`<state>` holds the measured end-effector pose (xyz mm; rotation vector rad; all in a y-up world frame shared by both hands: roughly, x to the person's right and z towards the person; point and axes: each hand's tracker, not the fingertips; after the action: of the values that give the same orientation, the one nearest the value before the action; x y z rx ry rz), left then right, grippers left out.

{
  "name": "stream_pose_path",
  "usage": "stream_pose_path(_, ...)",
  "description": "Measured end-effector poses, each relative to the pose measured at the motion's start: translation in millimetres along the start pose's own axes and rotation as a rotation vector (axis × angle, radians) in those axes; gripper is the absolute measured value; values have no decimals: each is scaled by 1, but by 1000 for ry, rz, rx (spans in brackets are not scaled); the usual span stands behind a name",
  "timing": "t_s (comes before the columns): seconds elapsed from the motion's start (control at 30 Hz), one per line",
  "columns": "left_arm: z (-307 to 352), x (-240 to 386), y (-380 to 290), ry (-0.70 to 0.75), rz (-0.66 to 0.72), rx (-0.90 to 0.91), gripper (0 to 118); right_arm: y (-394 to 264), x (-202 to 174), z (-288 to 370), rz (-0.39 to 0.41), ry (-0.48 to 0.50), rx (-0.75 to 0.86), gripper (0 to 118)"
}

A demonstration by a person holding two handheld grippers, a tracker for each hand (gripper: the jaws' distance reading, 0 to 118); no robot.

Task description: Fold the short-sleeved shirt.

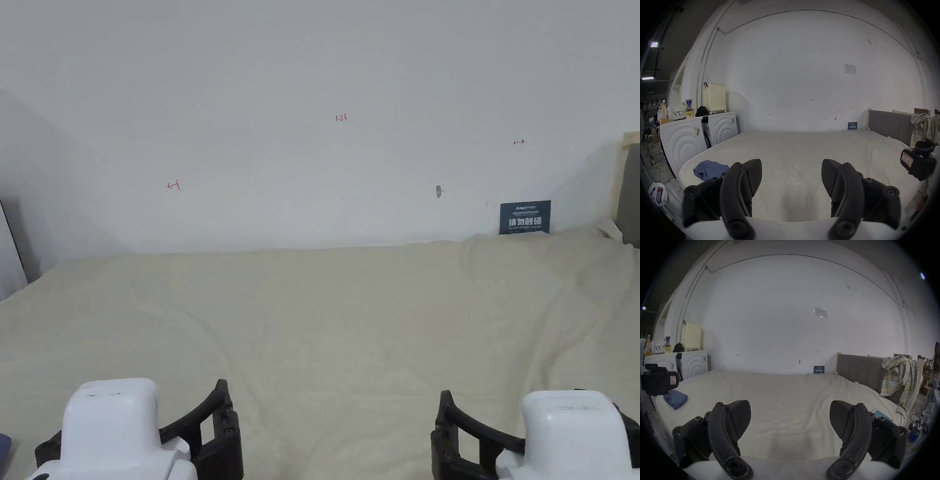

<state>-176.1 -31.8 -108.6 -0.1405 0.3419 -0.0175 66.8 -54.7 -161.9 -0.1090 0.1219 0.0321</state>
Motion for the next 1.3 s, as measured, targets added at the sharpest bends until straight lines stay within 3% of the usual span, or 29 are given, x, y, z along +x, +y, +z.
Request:
stream_pose_path(0.17, -5, -1, -2, -8, 4, -23, 78, 2, 9, 1, -110, 94, -24, 102)
stream_pose_path(0.23, -8, -2, -3, -14, 7, -35, 79, 7, 11, 1, -122, 84, -68, 101)
stream_pose_path(0.43, -14, -3, -6, -20, 12, -50, 79, 8, 7, 1, -64, 63, -66, 101)
stream_pose_path(0.5, -14, -2, -6, -21, 7, -48, 78, 6, 9, 4, -28, 132, -29, 101)
stream_pose_path(0.53, -13, -2, -6, -24, 6, -48, 79, 6, 9, 4, -24, 116, -31, 102)
stream_pose_path(0.67, -15, 0, -4, -32, 5, -40, 79, 4, 2, 3, -33, 77, -20, 102)
stream_pose_path(0.77, -15, 0, -1, -34, 6, -34, 79, 2, 5, -3, -101, 106, -62, 102)
stream_pose_path(0.83, -14, 0, 0, -40, 12, -25, 78, -1, 7, -7, -104, 102, -66, 102)
stream_pose_path(0.97, -11, -1, -1, -40, 2, -15, 78, -9, 4, -2, -29, 86, 43, 102)
stream_pose_path(1.13, -12, -5, -4, -32, 18, -13, 78, -12, -6, 2, 67, -30, 126, 102)
stream_pose_path(1.3, -7, -8, -7, -50, 61, 12, 79, -12, 0, 4, 0, 13, 113, 102)
